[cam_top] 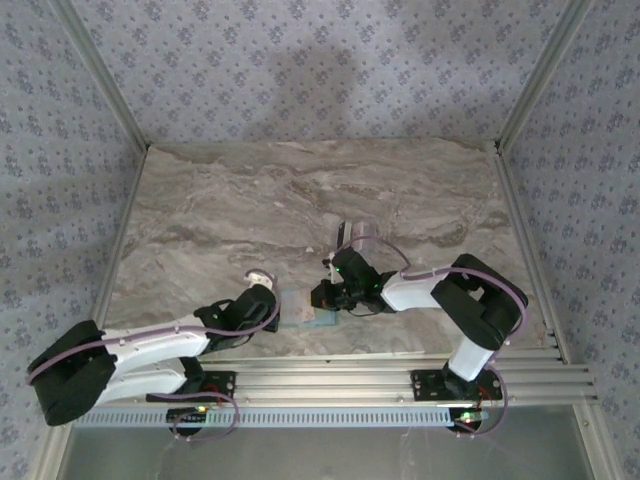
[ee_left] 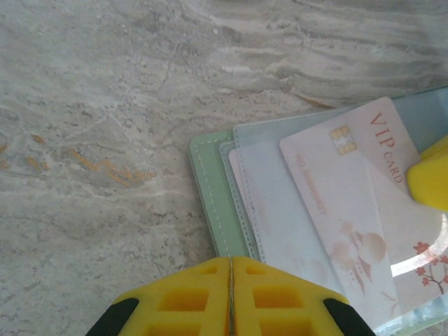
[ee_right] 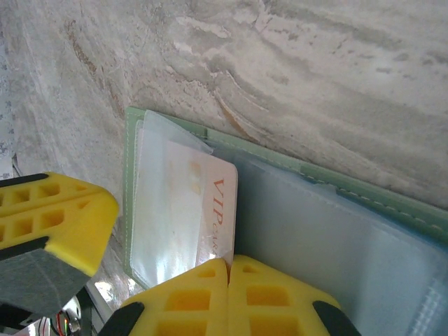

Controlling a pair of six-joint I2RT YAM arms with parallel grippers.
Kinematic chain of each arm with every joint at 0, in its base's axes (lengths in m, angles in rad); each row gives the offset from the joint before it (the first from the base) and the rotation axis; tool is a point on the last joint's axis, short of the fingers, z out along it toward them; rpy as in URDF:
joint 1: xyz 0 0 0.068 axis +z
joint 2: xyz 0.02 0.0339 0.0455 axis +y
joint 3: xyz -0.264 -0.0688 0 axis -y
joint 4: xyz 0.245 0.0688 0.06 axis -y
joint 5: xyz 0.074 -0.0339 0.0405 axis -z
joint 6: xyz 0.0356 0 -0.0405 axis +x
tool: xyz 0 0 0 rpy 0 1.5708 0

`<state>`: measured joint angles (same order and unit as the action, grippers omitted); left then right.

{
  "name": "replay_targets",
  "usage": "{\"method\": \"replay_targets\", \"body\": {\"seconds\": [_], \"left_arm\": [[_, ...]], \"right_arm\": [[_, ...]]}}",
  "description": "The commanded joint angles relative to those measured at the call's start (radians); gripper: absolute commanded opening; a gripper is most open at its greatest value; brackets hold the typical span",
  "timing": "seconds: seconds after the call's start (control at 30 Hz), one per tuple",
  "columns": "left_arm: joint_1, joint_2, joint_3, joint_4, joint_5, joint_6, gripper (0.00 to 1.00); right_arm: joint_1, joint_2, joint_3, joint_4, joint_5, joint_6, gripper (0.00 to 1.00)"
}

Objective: Put the credit cards into the card holder

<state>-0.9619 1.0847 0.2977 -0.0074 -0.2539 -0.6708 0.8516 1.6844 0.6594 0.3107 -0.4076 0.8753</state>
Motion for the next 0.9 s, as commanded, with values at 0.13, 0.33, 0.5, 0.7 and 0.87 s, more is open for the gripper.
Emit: {"method": "replay_targets", "body": {"seconds": [0.13, 0.33, 0.5, 0.7, 0.87], "left_arm": [[0.003, 0.055, -0.005, 0.054, 0.03, 0.006, 0.09], [0.002, 0.097, 0.0, 0.083, 0.046, 0.005, 0.09], [0.0, 0.112, 0.001, 0.102, 0.056, 0.002, 0.09], [-0.008, 0.126, 0.002, 0.116, 0.056, -0.002, 0.09], [-0.014, 0.149, 0.012, 0.128, 0.058, -0.003, 0.09]], "right_arm": [[0.01, 0.022, 0.026, -0.053, 0.016, -0.005, 0.0], [0.015, 0.036, 0.038, -0.041, 0.013, 0.004, 0.0], [0.027, 0.055, 0.052, -0.024, 0.012, 0.015, 0.0], [0.051, 0.076, 0.071, 0.003, 0.018, 0.029, 0.0], [0.085, 0.09, 0.104, 0.005, 0.019, 0.024, 0.0]]}}
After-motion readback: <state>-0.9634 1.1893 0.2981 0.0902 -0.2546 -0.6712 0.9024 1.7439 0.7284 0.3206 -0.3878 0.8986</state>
